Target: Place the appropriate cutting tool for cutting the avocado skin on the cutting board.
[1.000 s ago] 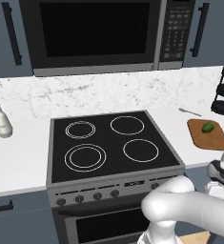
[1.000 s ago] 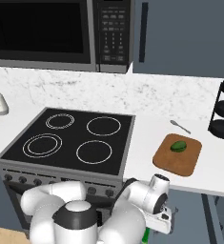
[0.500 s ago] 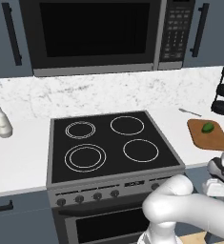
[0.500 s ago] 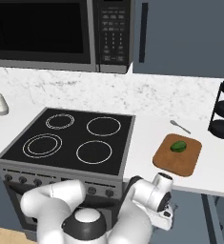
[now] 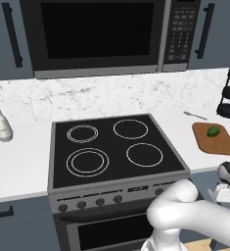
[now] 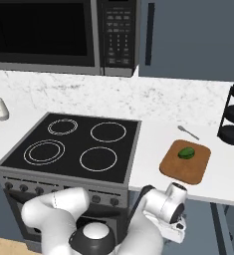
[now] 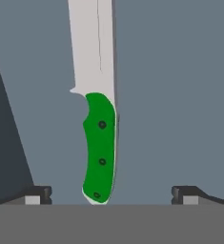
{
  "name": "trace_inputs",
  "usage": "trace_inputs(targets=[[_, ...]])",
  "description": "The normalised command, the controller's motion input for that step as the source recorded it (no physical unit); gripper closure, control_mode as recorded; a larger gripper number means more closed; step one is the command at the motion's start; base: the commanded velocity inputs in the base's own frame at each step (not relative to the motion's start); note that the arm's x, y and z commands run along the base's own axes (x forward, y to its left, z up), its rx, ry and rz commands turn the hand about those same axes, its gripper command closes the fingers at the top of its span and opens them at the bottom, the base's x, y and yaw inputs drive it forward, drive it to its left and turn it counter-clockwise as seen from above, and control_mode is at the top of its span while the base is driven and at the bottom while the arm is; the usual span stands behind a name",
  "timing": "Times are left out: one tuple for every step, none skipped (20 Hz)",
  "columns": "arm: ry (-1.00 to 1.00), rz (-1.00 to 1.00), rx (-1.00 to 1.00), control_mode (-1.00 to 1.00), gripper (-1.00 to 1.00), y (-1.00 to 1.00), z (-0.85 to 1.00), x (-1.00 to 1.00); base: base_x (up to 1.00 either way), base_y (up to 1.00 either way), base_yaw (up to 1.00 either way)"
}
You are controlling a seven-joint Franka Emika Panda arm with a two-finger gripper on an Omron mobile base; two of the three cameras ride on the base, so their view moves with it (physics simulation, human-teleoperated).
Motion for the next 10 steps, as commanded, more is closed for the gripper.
trace_inputs(targets=[[0.00, 0.00, 0.00, -1.00, -1.00, 0.12, -0.46, 0.00, 0.00, 0.00, 0.00], [0.00, 0.00, 0.00, -1.00, -1.00, 0.16, -0.52, 0.03, 0.00, 0.00, 0.00], [0.00, 0.00, 0.00, -1.00, -1.00, 0.17, -0.58, 0.01, 0.00, 0.00, 0.00], [0.00, 0.00, 0.00, -1.00, -1.00, 0.18, -0.57, 0.00, 0.00, 0.00, 0.00], [0.00, 0.01, 0.00, -1.00, -1.00, 0.22, -0.62, 0.00, 0.00, 0.00, 0.00], [0.00, 0.01, 0.00, -1.00, -1.00, 0.26, -0.60, 0.00, 0.00, 0.00, 0.00], [0.00, 0.01, 0.00, -1.00, -1.00, 0.30, -0.58, 0.00, 0.00, 0.00, 0.00], [0.00, 0.01, 0.00, -1.00, -1.00, 0.33, -0.58, 0.00, 0.00, 0.00, 0.00], [0.00, 0.02, 0.00, -1.00, -1.00, 0.32, -0.53, 0.00, 0.00, 0.00, 0.00], [0.00, 0.02, -0.01, -1.00, -1.00, 0.32, -0.57, 0.00, 0.00, 0.00, 0.00]])
